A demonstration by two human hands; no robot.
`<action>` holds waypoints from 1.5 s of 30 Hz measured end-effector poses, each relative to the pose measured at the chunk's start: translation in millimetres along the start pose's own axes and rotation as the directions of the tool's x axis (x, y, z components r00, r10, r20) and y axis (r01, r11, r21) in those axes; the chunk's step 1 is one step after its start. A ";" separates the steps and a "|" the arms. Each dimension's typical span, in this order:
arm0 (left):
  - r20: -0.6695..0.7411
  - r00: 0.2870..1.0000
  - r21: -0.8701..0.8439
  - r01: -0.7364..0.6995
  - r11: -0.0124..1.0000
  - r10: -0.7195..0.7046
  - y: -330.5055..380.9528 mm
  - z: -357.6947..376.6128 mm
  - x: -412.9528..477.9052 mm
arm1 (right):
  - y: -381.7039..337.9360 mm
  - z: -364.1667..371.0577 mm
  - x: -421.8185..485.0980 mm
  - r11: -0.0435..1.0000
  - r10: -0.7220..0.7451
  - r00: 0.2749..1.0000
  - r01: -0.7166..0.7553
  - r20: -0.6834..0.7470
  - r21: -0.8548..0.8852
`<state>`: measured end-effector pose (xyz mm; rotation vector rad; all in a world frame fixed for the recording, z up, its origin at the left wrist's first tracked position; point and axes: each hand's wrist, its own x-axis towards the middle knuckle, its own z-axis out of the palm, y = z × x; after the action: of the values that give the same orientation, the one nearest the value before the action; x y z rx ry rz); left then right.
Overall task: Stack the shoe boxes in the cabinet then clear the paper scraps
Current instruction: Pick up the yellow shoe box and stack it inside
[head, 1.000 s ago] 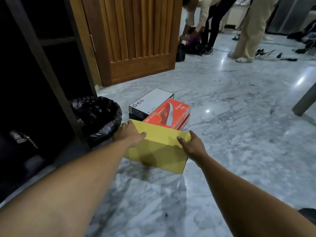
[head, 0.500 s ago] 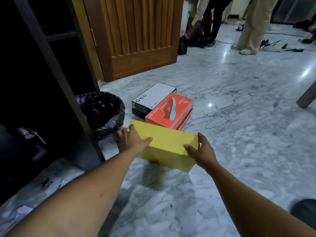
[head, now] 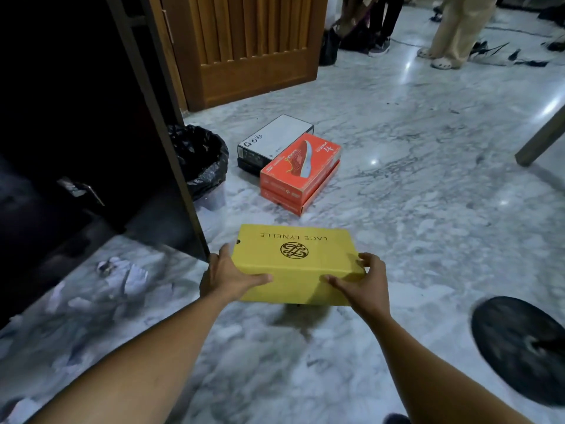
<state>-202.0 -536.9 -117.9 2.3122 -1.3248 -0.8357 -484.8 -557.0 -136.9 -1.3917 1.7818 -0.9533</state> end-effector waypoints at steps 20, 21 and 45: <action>0.049 0.990 -0.218 -0.119 0.969 0.132 -50.5 47.0 -7.7 | 57.0 -9.5 -2.7 0.997 0.042 0.936 -0.064 0.350 0.051; 0.054 0.990 -0.219 -0.112 0.969 0.126 -49.9 47.3 -9.7 | 55.4 -7.2 -4.4 0.997 0.024 0.938 -0.049 0.346 0.063; -0.397 0.913 -0.193 0.020 0.981 -0.096 -165.8 -256.2 -257.3 | -198.2 83.4 -206.6 0.953 -0.254 0.736 0.080 0.628 0.292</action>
<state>-28.4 -229.2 67.8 2.2274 -0.9598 -0.4362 -276.1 -399.0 6.0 -1.4975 0.9779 -0.6173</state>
